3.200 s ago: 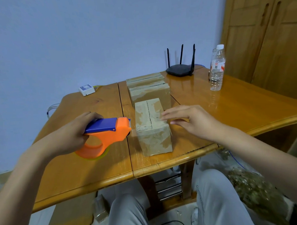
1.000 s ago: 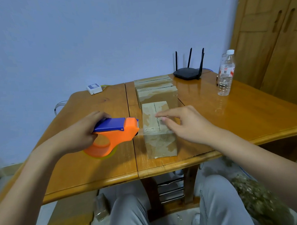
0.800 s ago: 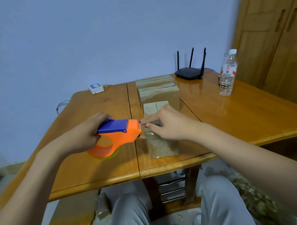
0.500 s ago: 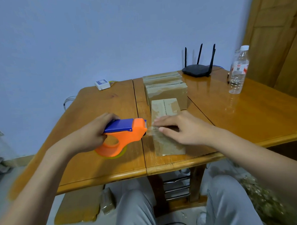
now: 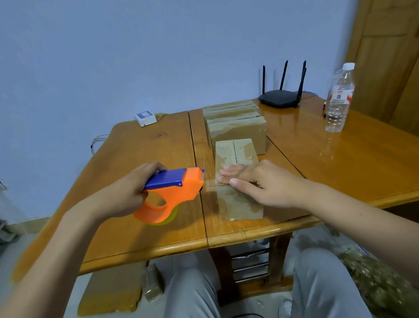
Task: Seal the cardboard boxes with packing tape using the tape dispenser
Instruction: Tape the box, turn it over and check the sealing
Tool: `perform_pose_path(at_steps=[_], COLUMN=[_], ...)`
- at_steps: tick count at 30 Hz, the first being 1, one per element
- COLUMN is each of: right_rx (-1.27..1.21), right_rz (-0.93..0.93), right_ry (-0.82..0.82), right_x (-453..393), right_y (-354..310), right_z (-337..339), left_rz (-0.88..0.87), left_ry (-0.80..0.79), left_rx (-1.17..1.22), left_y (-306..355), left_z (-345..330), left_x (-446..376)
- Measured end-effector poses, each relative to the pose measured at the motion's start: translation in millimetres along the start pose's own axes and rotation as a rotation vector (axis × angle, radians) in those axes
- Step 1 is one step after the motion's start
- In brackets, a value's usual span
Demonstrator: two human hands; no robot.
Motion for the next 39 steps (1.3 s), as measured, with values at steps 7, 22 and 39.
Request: perform_pose_path(at_steps=[7, 22, 39], right_rx=[-0.010, -0.037, -0.032], right_rz=[-0.013, -0.030, -0.030], right_ry=[0.006, 0.011, 0.026], right_x=[0.1, 0.3, -1.0], right_y=[0.9, 2.6, 3.8], right_z=[0.1, 0.4, -0.5], left_rz=[0.030, 0.099, 0.143], left_ry=[-0.029, -0.045, -0.224], left_rx=[-0.018, -0.102, -0.725], left_y=[-3.9, -20.8, 32.5], left_z=[2.0, 11.5, 3.9], left_x=[0.7, 6.2, -14.1])
Point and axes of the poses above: each hand's wrist, its own x-axis away from the middle knuckle, its own z-axis out of the back of the hand, y = z × x, the point moved 10 cm from there along -x, towards the middle knuckle, and after that the axes turned 2 degrees about -y, right-handed, at the moved point
